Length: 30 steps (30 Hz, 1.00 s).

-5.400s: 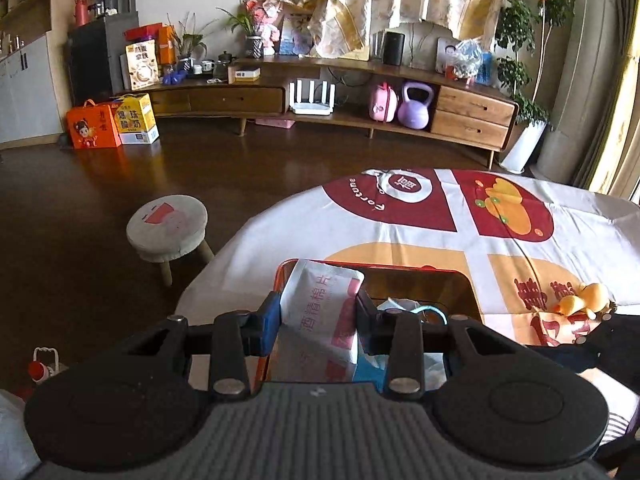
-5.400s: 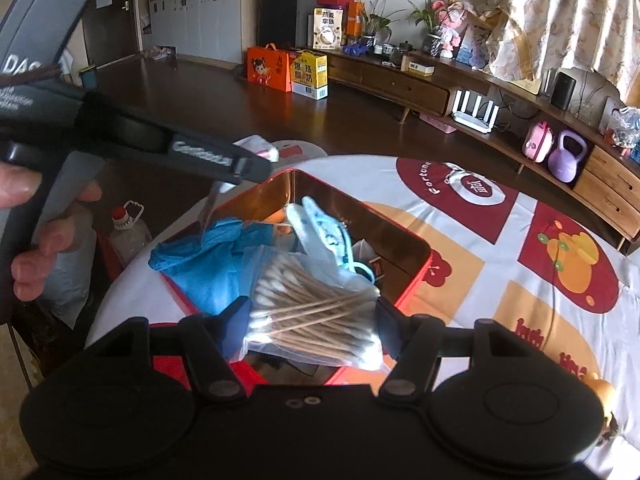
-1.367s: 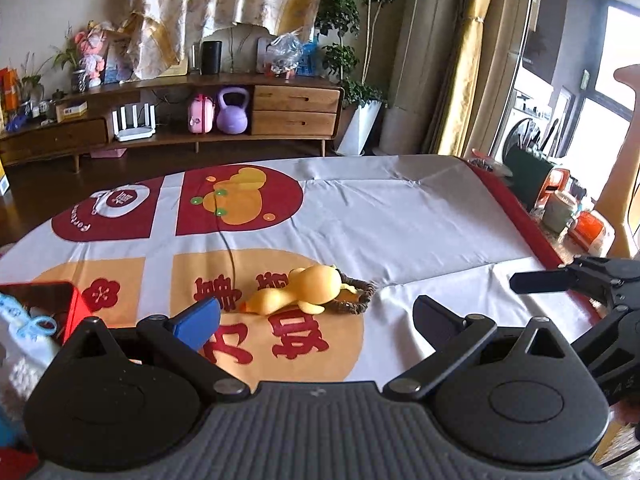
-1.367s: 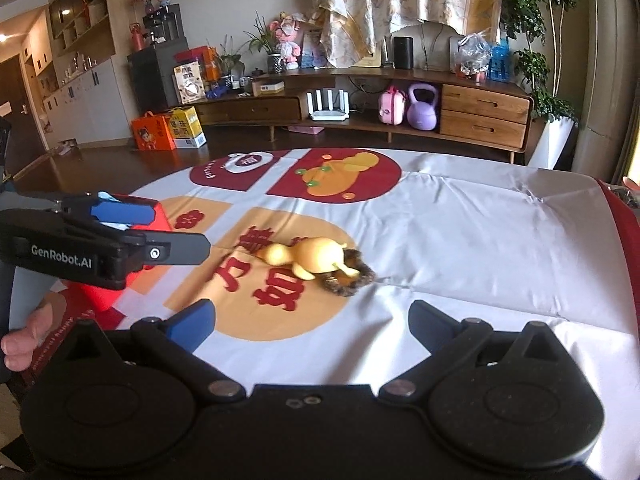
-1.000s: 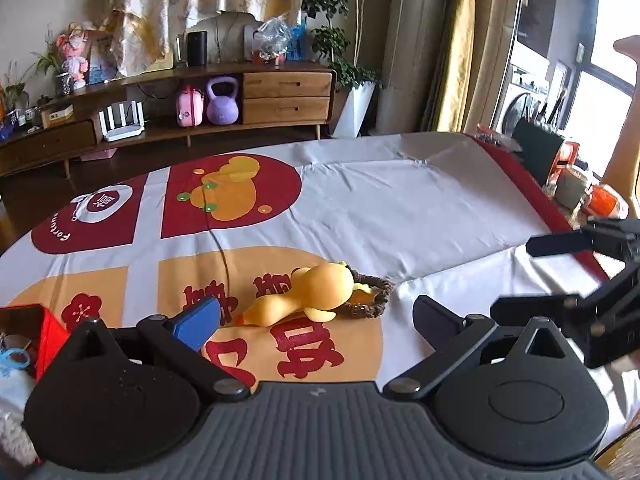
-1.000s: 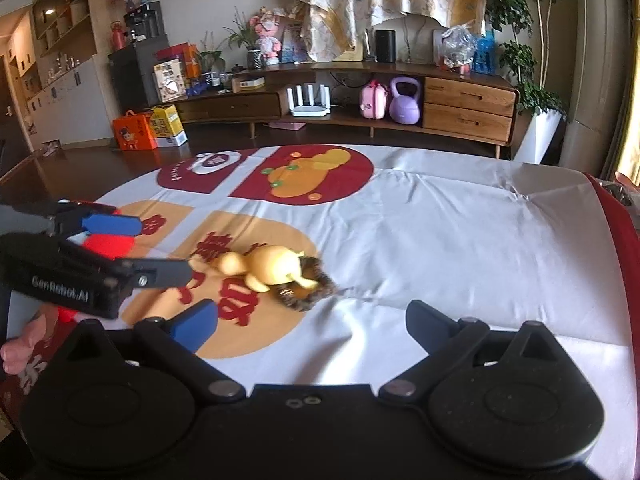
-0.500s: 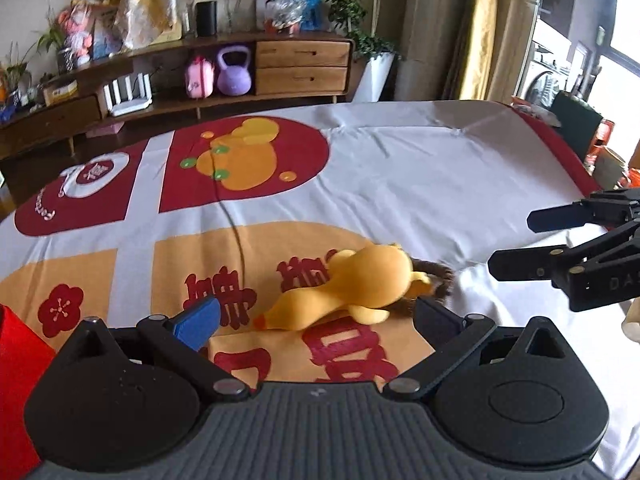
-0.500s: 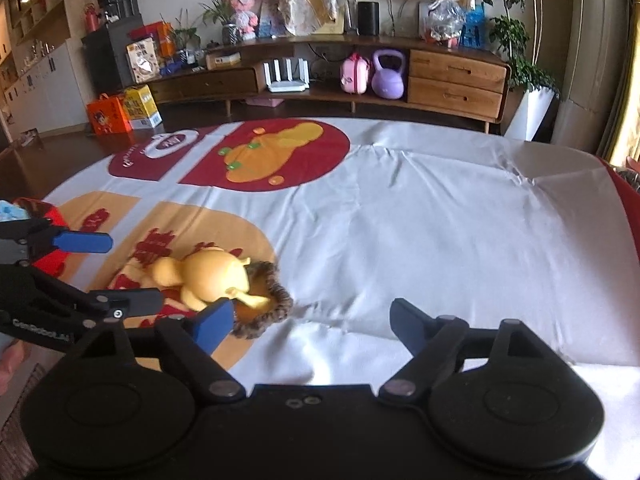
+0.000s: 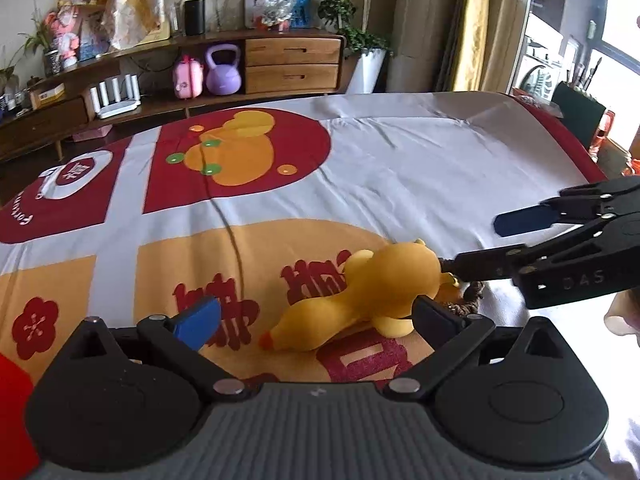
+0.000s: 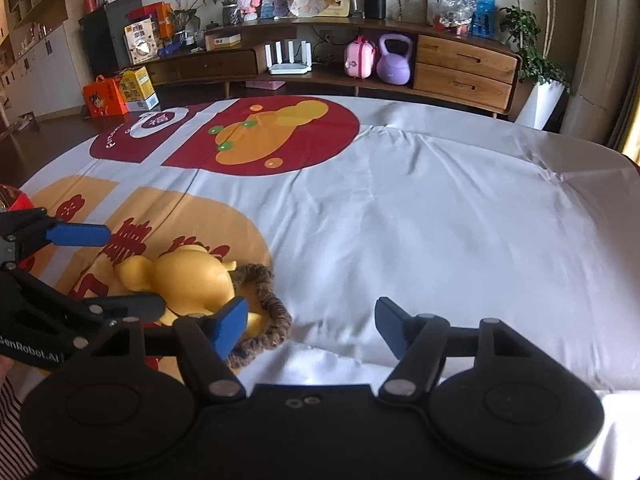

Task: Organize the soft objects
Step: 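Grasp the yellow gourd toy with the left gripper while the right gripper grasps its braided cord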

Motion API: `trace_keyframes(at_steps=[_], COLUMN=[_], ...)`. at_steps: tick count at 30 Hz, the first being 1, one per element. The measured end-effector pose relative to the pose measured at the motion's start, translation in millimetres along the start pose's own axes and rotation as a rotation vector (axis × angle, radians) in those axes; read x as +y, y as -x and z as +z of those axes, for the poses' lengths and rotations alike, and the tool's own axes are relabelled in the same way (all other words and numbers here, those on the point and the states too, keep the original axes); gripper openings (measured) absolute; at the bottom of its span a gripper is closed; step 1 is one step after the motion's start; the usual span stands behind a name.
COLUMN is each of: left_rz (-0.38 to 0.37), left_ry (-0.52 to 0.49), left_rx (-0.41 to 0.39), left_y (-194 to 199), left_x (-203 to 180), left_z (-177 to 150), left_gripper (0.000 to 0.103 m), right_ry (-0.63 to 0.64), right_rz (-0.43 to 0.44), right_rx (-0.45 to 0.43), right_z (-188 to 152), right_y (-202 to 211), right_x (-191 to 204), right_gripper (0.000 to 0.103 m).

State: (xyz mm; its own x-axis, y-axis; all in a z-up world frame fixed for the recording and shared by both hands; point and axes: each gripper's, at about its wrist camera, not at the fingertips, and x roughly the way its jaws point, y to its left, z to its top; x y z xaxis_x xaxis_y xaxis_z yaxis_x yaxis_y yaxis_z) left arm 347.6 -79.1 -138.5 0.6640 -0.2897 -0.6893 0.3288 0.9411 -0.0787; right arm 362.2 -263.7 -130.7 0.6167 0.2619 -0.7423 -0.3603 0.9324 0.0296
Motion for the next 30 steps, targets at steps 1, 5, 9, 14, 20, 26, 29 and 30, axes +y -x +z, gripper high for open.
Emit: trace_keyframes(at_steps=[1,5,9,14,20,26,29,30], left_rz=[-0.013,-0.042,-0.073,-0.088,-0.072,-0.053,-0.042,-0.043], left_ry=[-0.003,-0.015,-0.029,-0.024,-0.017,0.01,0.013,0.01], left_rx=[-0.002,-0.004,0.008,0.003,0.002,-0.009,-0.013,-0.015], left_y=[-1,-5,-10,-11,-9,-3,2,4], left_x=[-1,-3,-7,-7,-5,-3,-5,-6], left_z=[0,2,1,-1,-3,-3,-5,-5], left_gripper=[0.102,0.101,0.086,0.075,0.065,0.049,0.04,0.033], right_ry=[0.005,0.012,0.018,0.012,0.026,0.002,-0.01,-0.015], right_rz=[0.001,0.013,0.02,0.029,0.042,0.077,0.069,0.068], right_rx=[0.003,0.015,0.023,0.024,0.015,0.015,0.005,0.0], right_z=[0,1,1,1,1,0,-2,-2], right_y=[-2,-8,-13,-18,-19,-18,-14,-12], right_x=[2,6,12,15,21,24,27,29], right_gripper=[0.063,0.057,0.051,0.043,0.031,0.009,0.007,0.007])
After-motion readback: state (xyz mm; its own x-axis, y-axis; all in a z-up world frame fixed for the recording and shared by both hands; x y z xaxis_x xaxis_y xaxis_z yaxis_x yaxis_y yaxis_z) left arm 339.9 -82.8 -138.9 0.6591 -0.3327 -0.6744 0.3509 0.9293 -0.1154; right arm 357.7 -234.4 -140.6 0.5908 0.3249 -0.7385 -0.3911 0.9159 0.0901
